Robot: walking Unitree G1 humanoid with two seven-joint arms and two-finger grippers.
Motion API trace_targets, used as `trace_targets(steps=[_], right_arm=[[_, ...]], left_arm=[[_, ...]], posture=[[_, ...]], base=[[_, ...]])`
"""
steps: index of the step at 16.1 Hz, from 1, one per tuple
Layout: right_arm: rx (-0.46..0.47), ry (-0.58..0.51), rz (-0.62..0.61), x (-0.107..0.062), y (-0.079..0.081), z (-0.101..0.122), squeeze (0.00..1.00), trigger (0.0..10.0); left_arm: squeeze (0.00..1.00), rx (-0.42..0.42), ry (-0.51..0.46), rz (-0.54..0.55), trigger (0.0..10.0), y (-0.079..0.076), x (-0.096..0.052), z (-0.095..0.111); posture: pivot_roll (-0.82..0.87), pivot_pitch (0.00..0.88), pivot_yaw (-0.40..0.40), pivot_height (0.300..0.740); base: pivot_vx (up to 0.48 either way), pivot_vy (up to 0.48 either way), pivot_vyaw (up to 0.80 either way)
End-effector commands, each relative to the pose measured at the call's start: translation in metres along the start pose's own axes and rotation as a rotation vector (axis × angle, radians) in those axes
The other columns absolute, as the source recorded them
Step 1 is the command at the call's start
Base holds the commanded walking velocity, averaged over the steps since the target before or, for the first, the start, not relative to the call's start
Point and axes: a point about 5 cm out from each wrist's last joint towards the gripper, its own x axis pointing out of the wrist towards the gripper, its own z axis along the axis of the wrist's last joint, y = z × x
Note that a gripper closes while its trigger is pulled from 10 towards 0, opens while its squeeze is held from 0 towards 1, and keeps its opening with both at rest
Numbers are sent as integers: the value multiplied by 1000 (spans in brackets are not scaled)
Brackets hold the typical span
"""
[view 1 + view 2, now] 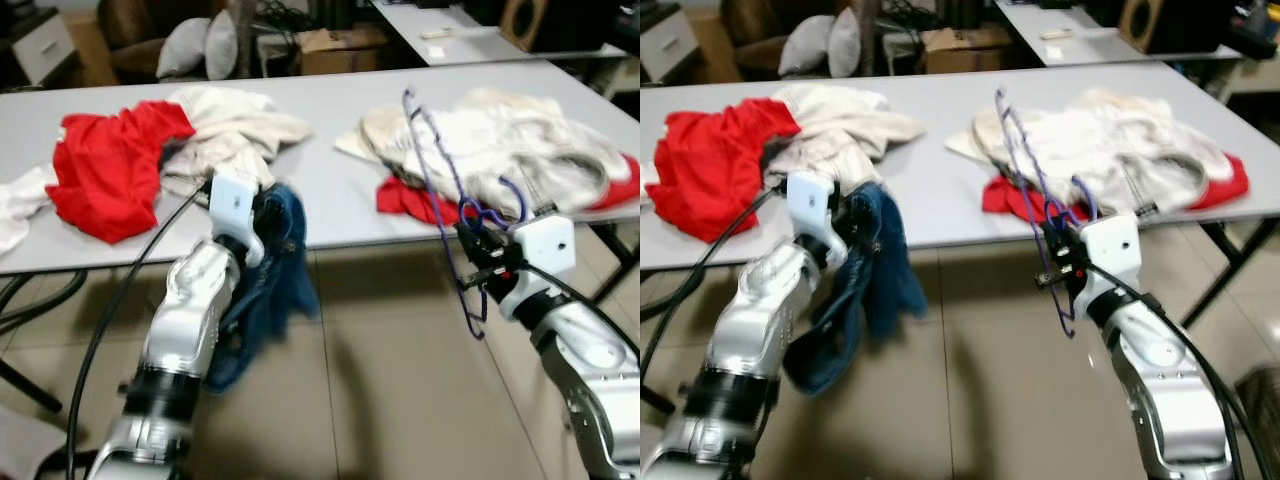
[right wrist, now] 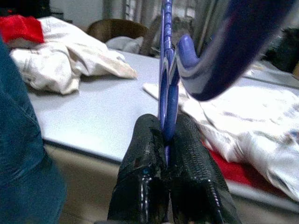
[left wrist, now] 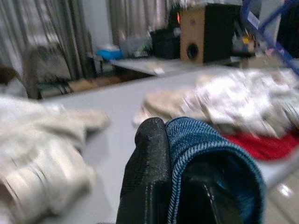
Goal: Hang hanger
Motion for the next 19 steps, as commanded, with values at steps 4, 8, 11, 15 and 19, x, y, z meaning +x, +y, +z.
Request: trace_targets(steps=[4, 8, 11, 15, 19], right_arm=[[16, -33, 54, 2, 13, 4, 0, 10000], [23, -43, 40, 5, 12, 6, 0, 10000], [26, -52, 34, 6, 14, 7, 0, 10000], [36, -60, 42, 10, 19, 6, 0, 10000], [38, -57, 110, 16, 28, 6, 0, 10000]], left_arm=[[0, -4, -112, -81, 10000, -2, 37, 38], [0, -13, -307, -95, 10000, 11, 93, 137], [0, 90, -465, 206, 10000, 85, 72, 229], [0, 184, -267, 400, 10000, 143, 39, 173], [0, 320, 184, 347, 10000, 158, -15, 25]], posture=[[-85, 0, 22, 740], [-90, 0, 30, 740], [-91, 0, 44, 740], [-74, 0, 41, 740], [-53, 0, 4, 740]], base=[[453, 0, 0], [428, 0, 0], [382, 0, 0], [346, 0, 0], [87, 0, 0]])
